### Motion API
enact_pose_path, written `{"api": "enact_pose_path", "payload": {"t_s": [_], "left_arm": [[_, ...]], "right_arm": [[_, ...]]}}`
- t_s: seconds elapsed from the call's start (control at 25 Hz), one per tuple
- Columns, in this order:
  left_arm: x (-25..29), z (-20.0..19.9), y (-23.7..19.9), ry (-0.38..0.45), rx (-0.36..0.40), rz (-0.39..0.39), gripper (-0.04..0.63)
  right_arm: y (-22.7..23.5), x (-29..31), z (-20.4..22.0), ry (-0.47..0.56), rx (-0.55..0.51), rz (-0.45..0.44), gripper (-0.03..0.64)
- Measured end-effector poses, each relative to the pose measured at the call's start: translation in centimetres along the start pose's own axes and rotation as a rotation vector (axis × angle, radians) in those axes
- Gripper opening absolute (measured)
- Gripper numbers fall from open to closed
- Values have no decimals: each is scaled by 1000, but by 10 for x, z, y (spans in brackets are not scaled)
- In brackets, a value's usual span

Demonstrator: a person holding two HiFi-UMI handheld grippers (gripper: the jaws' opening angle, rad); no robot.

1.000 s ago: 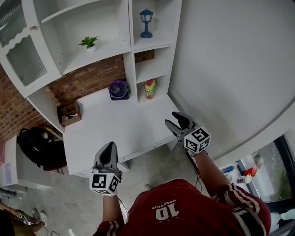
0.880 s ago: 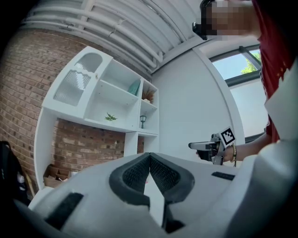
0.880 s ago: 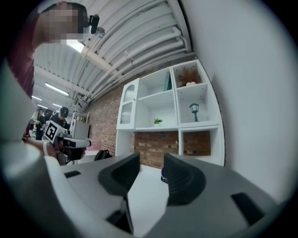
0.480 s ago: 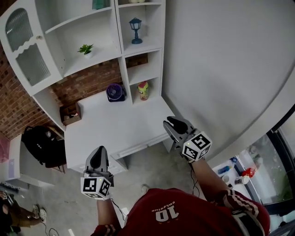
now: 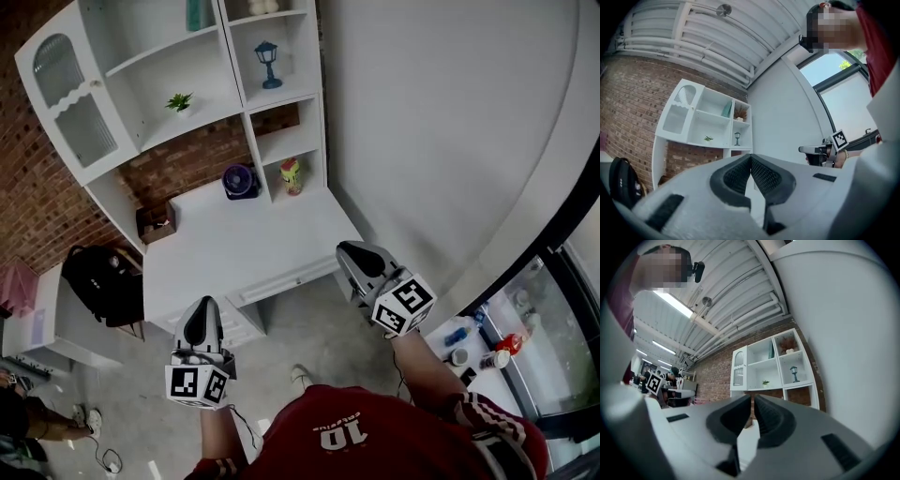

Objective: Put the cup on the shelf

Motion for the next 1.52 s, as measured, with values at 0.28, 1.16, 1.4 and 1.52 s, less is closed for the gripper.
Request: {"api": "enact_pose_path", "payload": {"t_s": [0.28, 1.16, 1.4, 1.52], "left_arm": [[-43, -19, 41, -52, 49, -20, 0], [-101, -30, 107, -44, 96, 64, -3], [-112, -31, 103, -48, 91, 67, -3], [-113, -31, 99, -53, 73, 67, 0]], "right_arm": [[-15, -37, 4, -59, 25, 7, 6], [-65, -125, -5, -76, -53, 130, 3], [-82, -125, -5, -117, -108, 134, 3], [-85, -122, -5, -125, -100, 121, 3]]}}
Point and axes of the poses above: the fingertips, and each gripper's own axes: x forward along the fingers, y to its right, z out of its underside, the point moved 3 cm from there along -x, backward along the fingers, and after that the axes turned 6 degrees about z, right-handed, at the moved point
